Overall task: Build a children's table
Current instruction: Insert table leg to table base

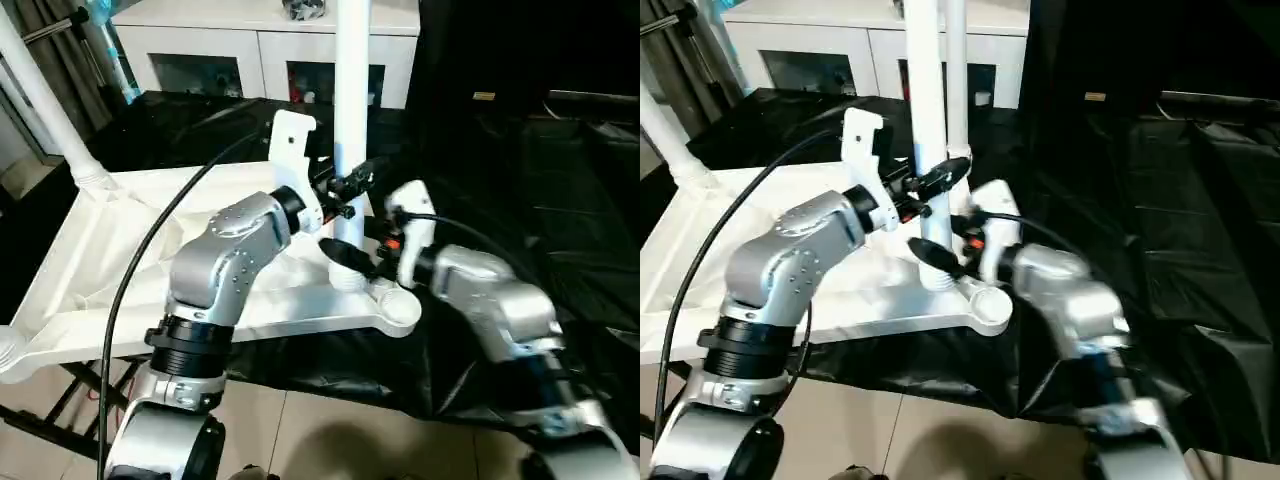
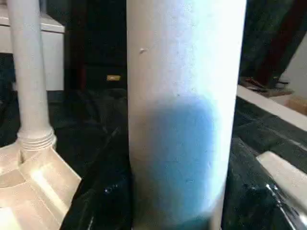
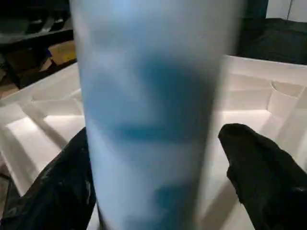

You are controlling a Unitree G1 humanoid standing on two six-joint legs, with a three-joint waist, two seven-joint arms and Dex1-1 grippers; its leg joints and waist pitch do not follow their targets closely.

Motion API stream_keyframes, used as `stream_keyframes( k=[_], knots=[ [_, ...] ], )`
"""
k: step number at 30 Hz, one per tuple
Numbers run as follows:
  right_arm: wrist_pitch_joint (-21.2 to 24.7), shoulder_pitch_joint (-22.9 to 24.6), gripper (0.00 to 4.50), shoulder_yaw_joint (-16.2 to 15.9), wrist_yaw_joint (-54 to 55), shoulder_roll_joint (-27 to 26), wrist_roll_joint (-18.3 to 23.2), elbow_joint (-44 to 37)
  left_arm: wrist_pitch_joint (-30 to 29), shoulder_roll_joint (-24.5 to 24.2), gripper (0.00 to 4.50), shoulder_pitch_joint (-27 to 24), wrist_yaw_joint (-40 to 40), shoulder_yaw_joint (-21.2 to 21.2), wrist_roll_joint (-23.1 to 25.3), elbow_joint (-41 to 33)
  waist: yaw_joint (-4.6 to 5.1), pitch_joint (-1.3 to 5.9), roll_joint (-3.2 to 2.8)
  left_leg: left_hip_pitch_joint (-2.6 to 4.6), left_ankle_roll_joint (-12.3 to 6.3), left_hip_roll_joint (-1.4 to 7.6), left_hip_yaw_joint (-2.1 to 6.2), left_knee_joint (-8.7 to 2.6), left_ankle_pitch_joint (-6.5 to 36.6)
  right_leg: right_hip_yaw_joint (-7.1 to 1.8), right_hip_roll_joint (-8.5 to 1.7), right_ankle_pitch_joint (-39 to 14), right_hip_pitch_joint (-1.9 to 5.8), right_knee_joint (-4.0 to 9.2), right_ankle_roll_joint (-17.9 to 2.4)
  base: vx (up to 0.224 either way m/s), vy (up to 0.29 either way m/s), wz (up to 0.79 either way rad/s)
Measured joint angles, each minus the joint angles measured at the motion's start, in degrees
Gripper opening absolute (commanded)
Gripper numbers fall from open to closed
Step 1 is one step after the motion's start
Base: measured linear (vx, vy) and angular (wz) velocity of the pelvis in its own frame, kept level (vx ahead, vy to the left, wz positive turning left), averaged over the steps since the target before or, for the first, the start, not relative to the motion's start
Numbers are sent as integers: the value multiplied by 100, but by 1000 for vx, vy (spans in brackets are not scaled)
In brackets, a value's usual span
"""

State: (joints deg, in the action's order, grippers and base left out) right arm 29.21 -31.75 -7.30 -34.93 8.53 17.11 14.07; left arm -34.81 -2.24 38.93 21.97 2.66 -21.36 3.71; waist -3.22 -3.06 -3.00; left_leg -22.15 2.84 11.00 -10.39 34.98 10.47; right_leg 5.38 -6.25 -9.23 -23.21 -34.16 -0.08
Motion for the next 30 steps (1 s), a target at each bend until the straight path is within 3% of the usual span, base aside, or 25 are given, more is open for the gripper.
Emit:
stream_keyframes(
  k=[15,16,19,22,30],
  knots=[
    [33,-200,241,-178,-45,-70,-185,221,4,40,188,1,-218,6,138,-20,1,-1,3,-1,0,0,0,0,0,0,0,1,0,-1,-1,0,0,0],
    [50,-200,229,-179,-76,-60,-174,218,3,37,244,1,-218,6,137,-20,0,-1,2,-1,0,0,0,0,0,0,0,1,0,-1,-1,0,0,0],
    [100,-187,209,-170,-285,-1,-87,185,-32,26,258,1,-138,-6,72,-23,-1,-1,2,-1,0,0,0,1,0,0,0,1,0,-1,-1,0,0,0],
    [244,-61,196,-143,-729,130,235,-66,-37,71,296,1,32,-87,-165,-73,-16,-1,2,-2,0,0,0,1,0,0,0,1,0,0,-1,0,0,0],
    [638,245,193,-123,-1960,825,829,-769,-260,-11,301,102,1181,-458,-1231,-52,-5,0,2,7,0,0,0,3,0,-1,0,1,1,-12,-2,0,0,0]
  ],
)
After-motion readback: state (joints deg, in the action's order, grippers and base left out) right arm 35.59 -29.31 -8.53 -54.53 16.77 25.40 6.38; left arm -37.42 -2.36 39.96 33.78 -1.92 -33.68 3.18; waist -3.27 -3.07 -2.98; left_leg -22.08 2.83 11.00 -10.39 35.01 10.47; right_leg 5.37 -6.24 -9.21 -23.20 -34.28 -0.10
